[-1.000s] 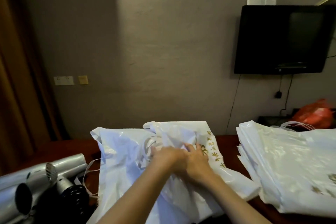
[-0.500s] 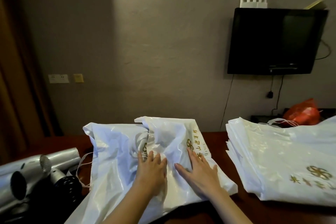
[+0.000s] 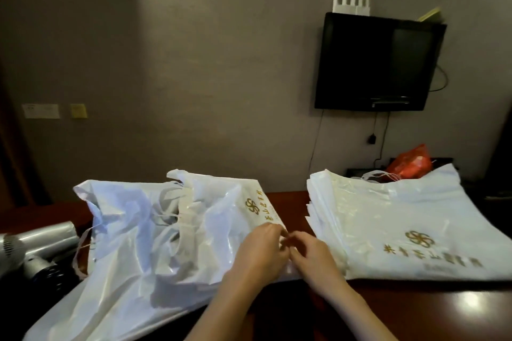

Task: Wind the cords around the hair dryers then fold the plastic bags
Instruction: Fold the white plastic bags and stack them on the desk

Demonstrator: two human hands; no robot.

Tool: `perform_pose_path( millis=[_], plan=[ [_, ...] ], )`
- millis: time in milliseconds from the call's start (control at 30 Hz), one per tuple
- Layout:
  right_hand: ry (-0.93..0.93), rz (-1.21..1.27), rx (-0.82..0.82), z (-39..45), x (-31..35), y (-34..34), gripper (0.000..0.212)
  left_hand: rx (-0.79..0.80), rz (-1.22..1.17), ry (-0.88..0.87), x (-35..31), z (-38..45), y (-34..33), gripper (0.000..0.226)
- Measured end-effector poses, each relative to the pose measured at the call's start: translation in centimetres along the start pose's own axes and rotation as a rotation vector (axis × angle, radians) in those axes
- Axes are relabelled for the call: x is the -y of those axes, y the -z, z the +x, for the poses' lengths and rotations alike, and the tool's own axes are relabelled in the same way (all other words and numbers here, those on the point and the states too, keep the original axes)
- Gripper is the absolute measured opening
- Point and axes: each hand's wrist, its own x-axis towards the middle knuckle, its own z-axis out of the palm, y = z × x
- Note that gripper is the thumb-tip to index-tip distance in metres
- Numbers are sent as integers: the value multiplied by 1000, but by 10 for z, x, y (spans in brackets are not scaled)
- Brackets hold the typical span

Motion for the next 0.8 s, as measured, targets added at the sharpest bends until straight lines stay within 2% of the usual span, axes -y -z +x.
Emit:
perform_pose_path(
  millis=[67,133,233,300,367,567,700,800],
  plan=[
    [-10,0,-127,-24,-24,25,20,-2,-163,-24,-20,-6,-19,29],
    [-89,107,-165,-41,-48,46,24,30,-332,-25,-38,-7,-45,27],
    [-286,349,-239,-52,-68,67,32,38,-589,47,-60,-16,-84,35],
    [-417,444,-271,-51,-74,70,38,-40,-692,82,-66,-19,-104,39],
    [-460,459,-275,-47,-77,69,40,-91,-751,109,-67,-16,-113,39],
    [-500,496,-307,-45,-83,74,42,-62,-812,87,-61,-8,-119,31],
    [-498,542,-324,-46,-82,73,32,-22,-884,81,-60,-5,-118,31],
    [-462,557,-359,-49,-78,72,28,5,-832,57,-63,-5,-118,29]
  ],
)
